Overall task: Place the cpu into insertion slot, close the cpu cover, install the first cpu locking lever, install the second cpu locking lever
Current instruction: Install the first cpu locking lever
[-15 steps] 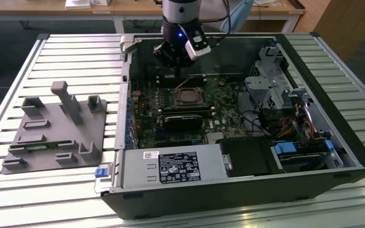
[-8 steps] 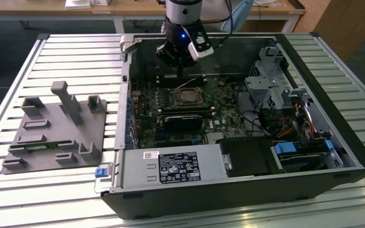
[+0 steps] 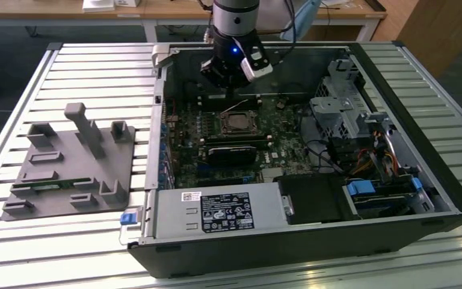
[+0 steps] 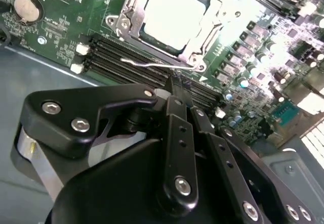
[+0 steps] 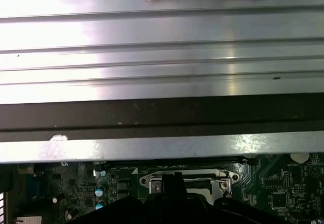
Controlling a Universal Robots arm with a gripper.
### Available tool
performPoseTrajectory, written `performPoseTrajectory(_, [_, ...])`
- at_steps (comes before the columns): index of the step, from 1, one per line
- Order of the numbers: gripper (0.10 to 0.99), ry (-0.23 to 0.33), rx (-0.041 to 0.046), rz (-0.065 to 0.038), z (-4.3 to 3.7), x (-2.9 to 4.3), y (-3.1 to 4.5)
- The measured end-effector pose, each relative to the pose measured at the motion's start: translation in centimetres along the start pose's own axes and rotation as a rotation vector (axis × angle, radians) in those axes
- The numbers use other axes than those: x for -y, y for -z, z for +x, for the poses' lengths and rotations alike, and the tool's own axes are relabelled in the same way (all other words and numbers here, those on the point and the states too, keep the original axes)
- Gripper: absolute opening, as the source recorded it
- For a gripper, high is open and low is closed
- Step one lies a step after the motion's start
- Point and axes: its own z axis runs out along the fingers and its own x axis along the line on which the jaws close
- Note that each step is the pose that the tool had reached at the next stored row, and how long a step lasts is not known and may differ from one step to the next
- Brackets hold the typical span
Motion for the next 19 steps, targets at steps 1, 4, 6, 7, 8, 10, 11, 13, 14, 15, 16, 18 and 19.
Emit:
performPoseTrajectory(1, [0.106, 0.000, 0.0001, 0.000, -0.19, -0.01, -0.08])
performPoseTrajectory(4, [0.106, 0.000, 0.0001, 0.000, -0.50, 0.00, -0.54])
performPoseTrajectory(6, [0.106, 0.000, 0.0001, 0.000, -0.59, 0.02, -0.89])
performPoseTrajectory(7, [0.106, 0.000, 0.0000, 0.000, -0.68, 0.02, -1.05])
performPoseTrajectory(8, [0.106, 0.000, 0.0001, 0.000, -0.78, 0.01, -1.19])
performPoseTrajectory(10, [0.106, 0.000, 0.0009, 0.000, -0.86, 0.00, -1.34])
performPoseTrajectory(11, [0.106, 0.001, 0.0038, 0.000, -0.87, -0.01, -1.40])
performPoseTrajectory(13, [0.106, 0.001, 0.0077, 0.000, -0.89, -0.12, -1.48])
performPoseTrajectory(14, [0.106, 0.001, 0.0079, 0.000, -0.92, -0.21, -1.51])
performPoseTrajectory(15, [0.106, 0.002, 0.0079, 0.000, -1.01, -0.30, -1.54])
performPoseTrajectory(16, [0.106, 0.002, 0.0079, 0.000, -1.13, -0.37, -1.56])
performPoseTrajectory(18, [0.106, 0.001, 0.0080, 0.000, -1.40, -0.41, -1.61])
performPoseTrajectory(19, [0.106, 0.001, 0.0080, 0.000, -1.55, -0.44, -1.65])
